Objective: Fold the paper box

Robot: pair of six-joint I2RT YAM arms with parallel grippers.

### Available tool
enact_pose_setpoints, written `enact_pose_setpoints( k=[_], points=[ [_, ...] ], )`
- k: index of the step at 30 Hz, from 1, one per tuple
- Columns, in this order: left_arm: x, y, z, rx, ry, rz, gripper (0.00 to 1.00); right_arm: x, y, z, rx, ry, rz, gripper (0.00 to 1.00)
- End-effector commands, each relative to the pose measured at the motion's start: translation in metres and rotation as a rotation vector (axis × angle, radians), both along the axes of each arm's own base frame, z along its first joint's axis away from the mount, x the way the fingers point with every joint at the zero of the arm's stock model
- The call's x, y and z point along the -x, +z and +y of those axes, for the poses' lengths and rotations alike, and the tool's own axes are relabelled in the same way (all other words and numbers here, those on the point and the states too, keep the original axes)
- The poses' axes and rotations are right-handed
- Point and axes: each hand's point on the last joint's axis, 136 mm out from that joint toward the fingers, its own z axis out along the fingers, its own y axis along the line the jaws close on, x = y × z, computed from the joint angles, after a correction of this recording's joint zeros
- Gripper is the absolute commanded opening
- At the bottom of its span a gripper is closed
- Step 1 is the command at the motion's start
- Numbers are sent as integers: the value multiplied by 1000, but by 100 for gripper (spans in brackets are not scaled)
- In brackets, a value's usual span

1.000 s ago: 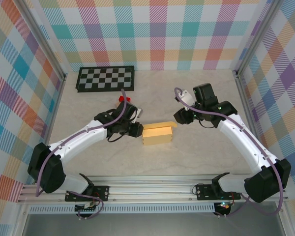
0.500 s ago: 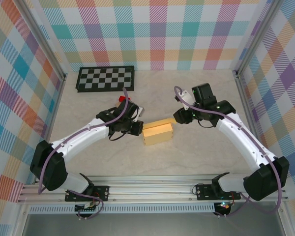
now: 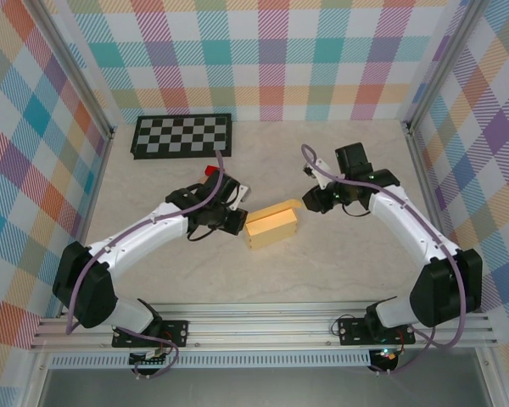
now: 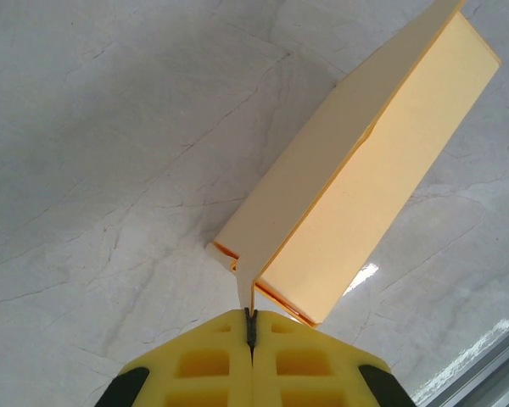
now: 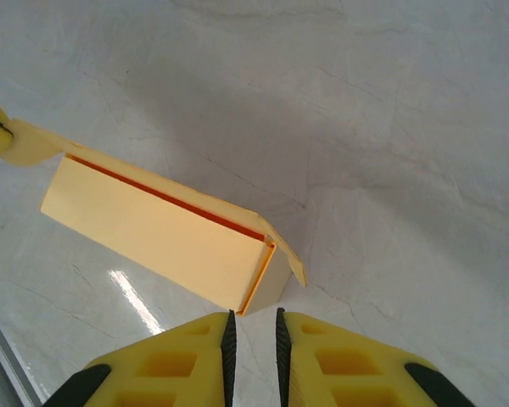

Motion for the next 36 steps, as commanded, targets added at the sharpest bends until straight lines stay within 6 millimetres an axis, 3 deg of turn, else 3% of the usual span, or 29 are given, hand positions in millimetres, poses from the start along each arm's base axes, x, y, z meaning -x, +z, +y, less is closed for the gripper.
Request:
enact_pose_setpoints(
  k=[1,10,36],
  points=[
    [5,9,-4,-10,-53,-7,0,2,-4,12,-29,230,-98,23],
    [10,4,-3,-16,-76,11,0,10,-21,23,-45,435,-42,21],
    [6,5,-6,-14,-77,13,0,-7,-36,33,-11,453,24,12]
  ],
)
